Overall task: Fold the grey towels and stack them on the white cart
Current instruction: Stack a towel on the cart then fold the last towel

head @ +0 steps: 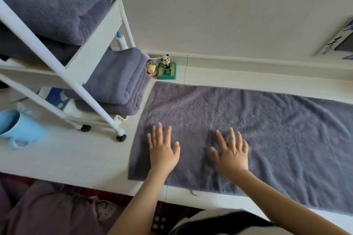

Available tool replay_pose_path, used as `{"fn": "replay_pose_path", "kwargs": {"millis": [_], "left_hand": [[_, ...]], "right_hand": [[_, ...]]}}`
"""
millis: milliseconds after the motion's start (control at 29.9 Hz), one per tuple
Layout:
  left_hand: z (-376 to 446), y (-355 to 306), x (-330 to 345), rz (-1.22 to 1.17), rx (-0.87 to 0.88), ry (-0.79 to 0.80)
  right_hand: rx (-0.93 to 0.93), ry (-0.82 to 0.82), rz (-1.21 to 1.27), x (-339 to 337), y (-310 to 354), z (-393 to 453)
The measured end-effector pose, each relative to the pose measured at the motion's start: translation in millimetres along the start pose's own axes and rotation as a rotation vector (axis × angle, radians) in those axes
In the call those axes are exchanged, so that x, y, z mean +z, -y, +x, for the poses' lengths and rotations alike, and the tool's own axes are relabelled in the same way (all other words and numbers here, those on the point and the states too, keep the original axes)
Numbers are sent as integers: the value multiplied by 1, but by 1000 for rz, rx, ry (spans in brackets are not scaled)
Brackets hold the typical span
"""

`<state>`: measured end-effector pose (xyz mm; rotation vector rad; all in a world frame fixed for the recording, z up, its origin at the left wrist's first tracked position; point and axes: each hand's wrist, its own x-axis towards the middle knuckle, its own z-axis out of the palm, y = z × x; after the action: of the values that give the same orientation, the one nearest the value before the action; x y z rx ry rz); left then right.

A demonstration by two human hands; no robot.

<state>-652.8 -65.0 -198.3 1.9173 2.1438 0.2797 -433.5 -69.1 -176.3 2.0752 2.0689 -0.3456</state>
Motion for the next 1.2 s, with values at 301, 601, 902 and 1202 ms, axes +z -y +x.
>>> {"fn": "replay_pose_path", "kwargs": {"millis": [301,601,902,1202], "left_hand": [[-5,-7,21,173,103,35],[5,-55,19,96,2,14],[6,-225,50,-30,418,126],[9,-300,112,210,407,142]], "right_hand": [[186,-108,116,24,-84,-9],[355,-171,208,20,-140,-17],[108,-221,300,17,-138,-4],[154,-197,223,25,-298,-13]]}}
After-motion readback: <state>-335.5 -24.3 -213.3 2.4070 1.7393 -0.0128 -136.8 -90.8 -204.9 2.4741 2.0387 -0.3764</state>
